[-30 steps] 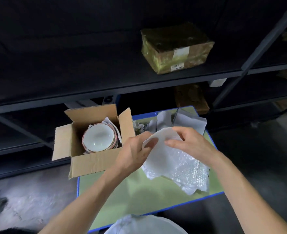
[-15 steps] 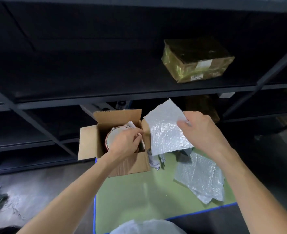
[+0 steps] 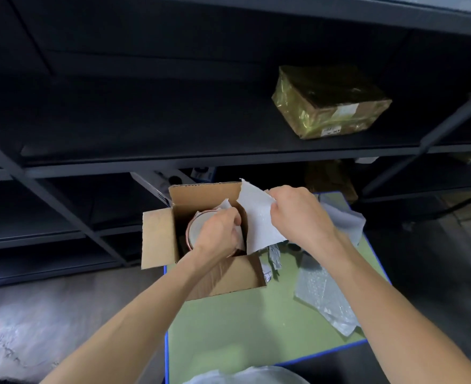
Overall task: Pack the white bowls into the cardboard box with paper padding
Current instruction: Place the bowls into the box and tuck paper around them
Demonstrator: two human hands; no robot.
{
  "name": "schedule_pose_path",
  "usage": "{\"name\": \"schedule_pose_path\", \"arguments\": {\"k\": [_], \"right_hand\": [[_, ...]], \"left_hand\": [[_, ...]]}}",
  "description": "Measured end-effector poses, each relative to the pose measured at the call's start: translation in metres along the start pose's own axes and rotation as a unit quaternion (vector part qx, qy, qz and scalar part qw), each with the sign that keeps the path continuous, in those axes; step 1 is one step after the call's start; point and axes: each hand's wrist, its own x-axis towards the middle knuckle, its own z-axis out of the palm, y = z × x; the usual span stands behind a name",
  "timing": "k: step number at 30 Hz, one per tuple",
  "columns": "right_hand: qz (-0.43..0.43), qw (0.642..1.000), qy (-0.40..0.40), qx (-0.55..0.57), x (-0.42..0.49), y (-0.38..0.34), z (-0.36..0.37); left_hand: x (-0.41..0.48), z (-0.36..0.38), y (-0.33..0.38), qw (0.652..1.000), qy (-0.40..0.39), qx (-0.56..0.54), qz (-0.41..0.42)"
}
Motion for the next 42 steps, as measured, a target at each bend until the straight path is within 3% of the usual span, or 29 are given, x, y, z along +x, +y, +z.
{"name": "schedule_pose_path", "arguments": {"k": [10,18,24,30,34,38,40,42], "right_hand": [[0.026,0.993,-0.091,-0.066,0.026,-0.035,0.021],[0.074,0.988,-0.132,0.021,0.028,-0.023,0.053],[0.110,0.987,-0.098,0.061,0.012,-0.022,0.078],[0.111,0.992,-0.049,0.038,0.012,-0.015,0.087],[0.057,0.992,-0.109,-0.022,0.009,-0.009,0.085],[0.091,0.983,-0.162,-0.004,0.012,-0.009,0.087],[0.095,0.987,-0.131,-0.007,0.012,-0.007,0.084],[0.043,0.998,-0.054,-0.014,0.011,-0.001,0.078]], "left_hand": [[0.000,0.005,0.003,0.999,-0.037,-0.038,0.008],[0.005,-0.001,-0.002,0.999,0.001,-0.050,0.010],[-0.006,-0.004,0.002,0.995,0.019,-0.092,-0.016],[-0.043,-0.016,0.001,0.994,-0.038,-0.081,0.067],[-0.056,-0.013,0.006,0.995,-0.073,-0.055,0.051],[-0.054,-0.003,0.006,0.997,-0.002,-0.001,0.077],[-0.054,-0.003,-0.001,0.996,0.014,0.021,0.090],[-0.054,-0.008,-0.008,0.994,0.010,0.046,0.101]]}}
